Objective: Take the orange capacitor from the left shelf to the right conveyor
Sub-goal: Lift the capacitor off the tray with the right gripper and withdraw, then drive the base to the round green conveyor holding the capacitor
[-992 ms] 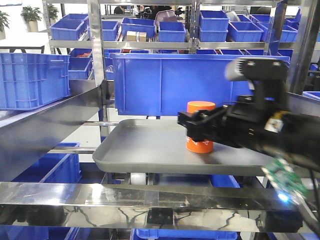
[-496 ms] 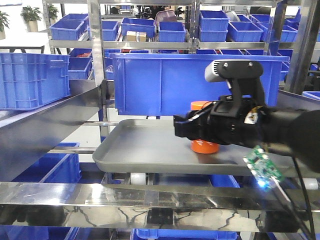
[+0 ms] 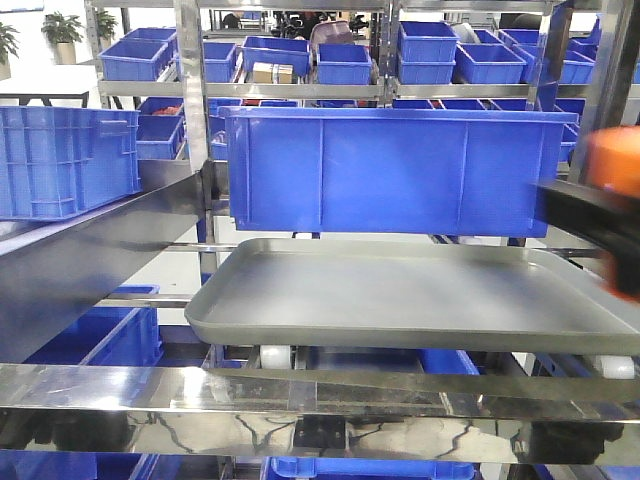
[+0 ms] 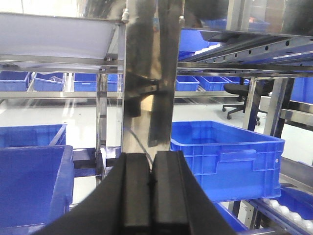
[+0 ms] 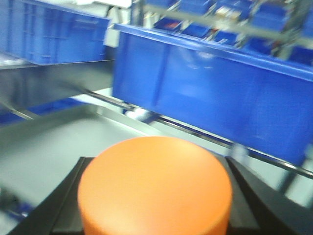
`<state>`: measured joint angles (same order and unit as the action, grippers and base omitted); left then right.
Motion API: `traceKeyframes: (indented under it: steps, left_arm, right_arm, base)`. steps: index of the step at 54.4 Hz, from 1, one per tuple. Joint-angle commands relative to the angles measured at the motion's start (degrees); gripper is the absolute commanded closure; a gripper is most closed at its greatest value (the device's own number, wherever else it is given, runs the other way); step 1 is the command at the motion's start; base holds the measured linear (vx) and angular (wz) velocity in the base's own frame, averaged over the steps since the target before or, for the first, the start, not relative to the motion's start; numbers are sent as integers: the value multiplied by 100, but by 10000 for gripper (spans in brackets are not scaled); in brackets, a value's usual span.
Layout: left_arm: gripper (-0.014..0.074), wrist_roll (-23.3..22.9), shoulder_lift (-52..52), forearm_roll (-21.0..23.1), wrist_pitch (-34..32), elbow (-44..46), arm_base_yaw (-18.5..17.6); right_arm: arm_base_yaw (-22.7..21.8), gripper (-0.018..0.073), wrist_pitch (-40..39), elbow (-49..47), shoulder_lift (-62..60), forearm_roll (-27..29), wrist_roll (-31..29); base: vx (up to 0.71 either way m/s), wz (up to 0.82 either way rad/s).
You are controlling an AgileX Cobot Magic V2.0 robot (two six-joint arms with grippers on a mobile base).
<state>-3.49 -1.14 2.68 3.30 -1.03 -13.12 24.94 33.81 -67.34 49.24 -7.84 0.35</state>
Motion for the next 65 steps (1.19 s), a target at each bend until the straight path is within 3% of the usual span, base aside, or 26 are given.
traceKeyframes:
  steps: [1, 12, 21, 65]
  left_arm:
    - [603, -32, -23, 27, -465, 171, -44]
    - [603, -32, -23, 27, -465, 171, -44]
    - [603, -32, -23, 27, -465, 171, -44]
    - [603, -32, -23, 27, -465, 171, -44]
  right_arm:
    - [-26, 567, -743, 779, -836, -402, 277]
    - [-26, 567, -1268, 2846, -2507, -458, 818]
    - [-26, 567, -1222, 3730, -3494, -440, 987]
    - [-26, 567, -1223, 3798, -3917, -548, 1040]
  base:
    - [0, 0]
    - [0, 0]
    - [0, 0]
    - [0, 2]
